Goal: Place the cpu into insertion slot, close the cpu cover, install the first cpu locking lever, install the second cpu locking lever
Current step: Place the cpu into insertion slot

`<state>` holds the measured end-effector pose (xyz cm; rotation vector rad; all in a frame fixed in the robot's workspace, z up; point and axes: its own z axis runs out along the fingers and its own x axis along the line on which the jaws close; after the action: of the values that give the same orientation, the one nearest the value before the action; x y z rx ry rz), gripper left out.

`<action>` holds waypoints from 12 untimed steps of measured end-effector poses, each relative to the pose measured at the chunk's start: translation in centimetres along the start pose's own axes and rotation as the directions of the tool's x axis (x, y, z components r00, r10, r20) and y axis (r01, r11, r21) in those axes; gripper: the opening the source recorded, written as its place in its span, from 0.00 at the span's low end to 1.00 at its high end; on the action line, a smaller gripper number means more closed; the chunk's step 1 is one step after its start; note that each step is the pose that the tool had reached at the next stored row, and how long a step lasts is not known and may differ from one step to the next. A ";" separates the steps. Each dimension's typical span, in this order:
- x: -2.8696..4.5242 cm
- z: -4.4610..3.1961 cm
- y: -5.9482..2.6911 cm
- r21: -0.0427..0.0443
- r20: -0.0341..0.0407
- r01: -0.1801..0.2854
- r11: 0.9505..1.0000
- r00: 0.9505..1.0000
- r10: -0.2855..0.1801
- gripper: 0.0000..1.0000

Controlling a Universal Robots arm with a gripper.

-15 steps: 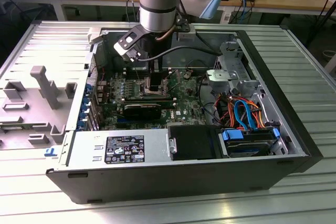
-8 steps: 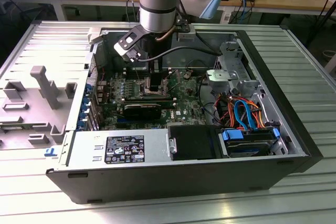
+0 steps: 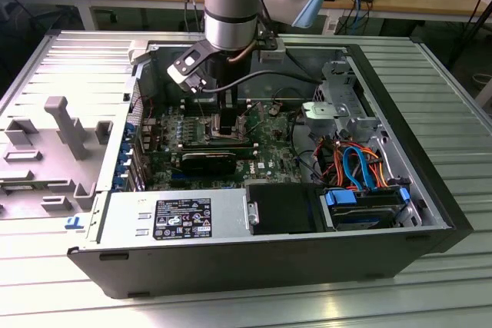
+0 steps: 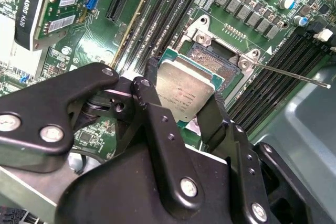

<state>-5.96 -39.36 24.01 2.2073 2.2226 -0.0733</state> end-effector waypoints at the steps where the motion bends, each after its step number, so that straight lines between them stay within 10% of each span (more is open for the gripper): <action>1: 0.05 0.07 0.01 0.000 0.000 0.000 1.000 1.000 0.000 0.54; 12: 1.12 0.92 0.21 0.000 -0.003 0.009 1.000 1.000 -0.009 0.54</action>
<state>-5.78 -38.28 23.04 2.1983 2.2341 -0.0700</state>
